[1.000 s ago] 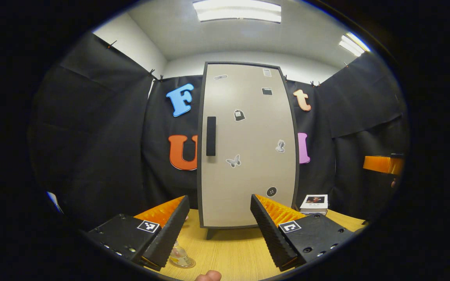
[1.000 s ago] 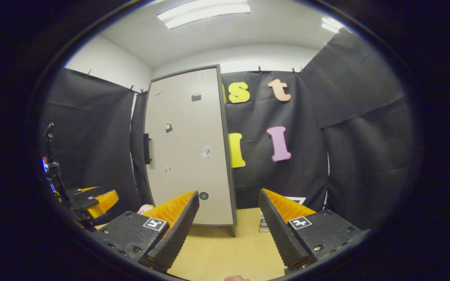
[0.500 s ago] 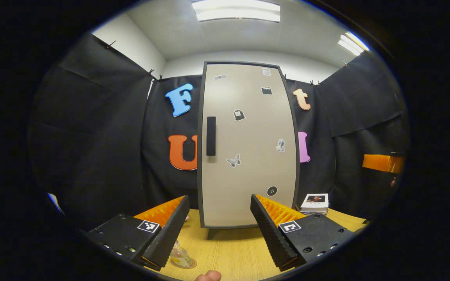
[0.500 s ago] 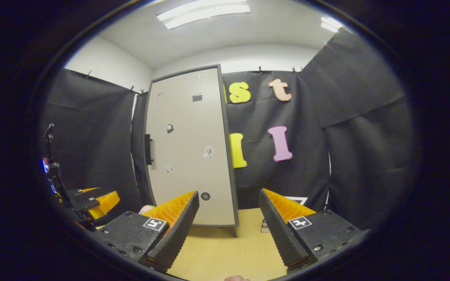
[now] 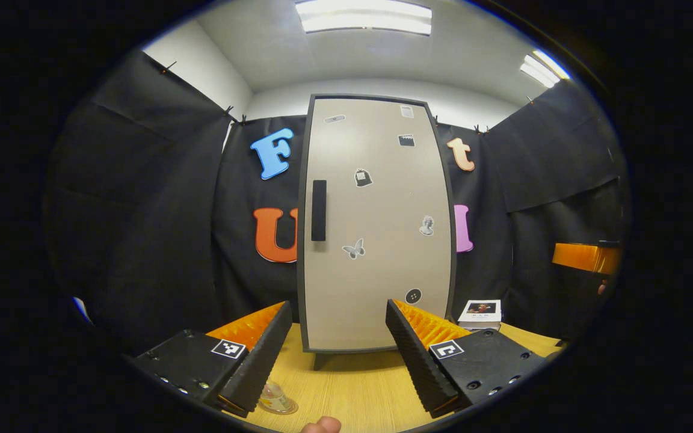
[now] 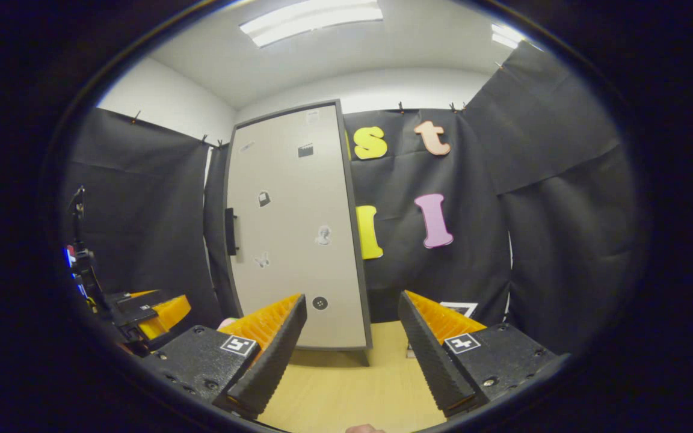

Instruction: Open the cabinet door with the right hand, grasp the bottle in the cabinet with the left hand and place it on the coaster, then close the cabinet door with the right hand.

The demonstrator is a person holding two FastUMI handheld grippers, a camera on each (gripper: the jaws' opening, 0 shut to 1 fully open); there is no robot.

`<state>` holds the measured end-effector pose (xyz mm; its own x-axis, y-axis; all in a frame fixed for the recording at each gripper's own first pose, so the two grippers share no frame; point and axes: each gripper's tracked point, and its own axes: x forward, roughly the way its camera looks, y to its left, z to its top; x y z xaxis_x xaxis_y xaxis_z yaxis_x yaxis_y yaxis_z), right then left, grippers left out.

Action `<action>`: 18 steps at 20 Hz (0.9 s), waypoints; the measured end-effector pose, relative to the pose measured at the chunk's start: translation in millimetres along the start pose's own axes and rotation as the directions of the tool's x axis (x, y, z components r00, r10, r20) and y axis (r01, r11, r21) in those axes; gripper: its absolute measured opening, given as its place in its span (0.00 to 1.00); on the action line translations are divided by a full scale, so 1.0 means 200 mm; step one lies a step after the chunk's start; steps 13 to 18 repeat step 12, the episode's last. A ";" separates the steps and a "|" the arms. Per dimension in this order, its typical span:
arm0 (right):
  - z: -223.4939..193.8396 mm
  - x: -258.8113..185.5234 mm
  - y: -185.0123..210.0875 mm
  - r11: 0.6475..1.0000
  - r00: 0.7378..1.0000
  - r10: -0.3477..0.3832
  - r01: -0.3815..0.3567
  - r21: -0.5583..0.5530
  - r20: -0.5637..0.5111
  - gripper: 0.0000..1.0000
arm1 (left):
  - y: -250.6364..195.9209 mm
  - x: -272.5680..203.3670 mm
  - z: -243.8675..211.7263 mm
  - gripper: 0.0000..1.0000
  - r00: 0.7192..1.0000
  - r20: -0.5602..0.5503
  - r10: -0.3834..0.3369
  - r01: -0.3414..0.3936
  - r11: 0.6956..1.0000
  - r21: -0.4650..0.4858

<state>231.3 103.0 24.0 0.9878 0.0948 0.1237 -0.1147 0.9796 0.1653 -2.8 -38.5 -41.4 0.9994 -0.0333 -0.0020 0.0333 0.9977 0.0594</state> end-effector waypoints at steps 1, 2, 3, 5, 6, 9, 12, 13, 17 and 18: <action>0.00 0.00 0.00 1.000 1.000 0.002 -0.002 -0.001 0.001 0.99 | 0.00 0.00 0.01 0.95 1.000 0.002 0.000 0.000 1.000 0.002; 0.00 0.00 0.00 1.000 1.000 0.003 -0.003 -0.002 0.001 0.99 | 0.00 0.00 0.02 0.95 1.000 0.007 -0.001 0.001 1.000 0.004; 0.00 0.00 0.00 1.000 1.000 0.003 -0.003 -0.003 0.001 0.99 | 0.00 -0.01 0.02 0.95 1.000 0.010 -0.002 0.002 1.000 0.004; 0.00 0.00 0.00 1.000 1.000 0.004 -0.004 0.002 0.000 0.99 | 0.01 -0.01 0.01 0.95 1.000 0.007 0.002 -0.002 1.000 0.001; 0.00 0.00 0.01 1.000 1.000 0.006 -0.006 0.007 0.001 0.99 | 0.01 -0.01 0.01 0.95 1.000 0.004 0.002 -0.002 1.000 -0.004; 0.00 0.01 0.02 1.000 1.000 0.010 -0.010 0.011 -0.002 0.99 | 0.02 -0.01 0.01 0.95 1.000 0.000 0.006 -0.006 1.000 -0.013; -0.02 0.00 0.03 1.000 1.000 0.013 -0.013 0.004 -0.006 0.99 | 0.04 -0.02 0.01 0.95 1.000 0.004 0.014 -0.014 1.000 0.007; -0.02 0.00 0.03 1.000 1.000 0.013 -0.013 0.004 -0.006 0.99 | 0.04 -0.02 0.01 0.95 1.000 0.004 0.014 -0.014 1.000 0.007; -0.02 0.00 0.03 1.000 1.000 0.013 -0.013 0.004 -0.006 0.99 | 0.04 -0.02 0.01 0.95 1.000 0.004 0.014 -0.014 1.000 0.007; -0.02 0.00 0.03 1.000 1.000 0.013 -0.013 0.004 -0.006 0.99 | 0.04 -0.02 0.01 0.95 1.000 0.004 0.014 -0.014 1.000 0.007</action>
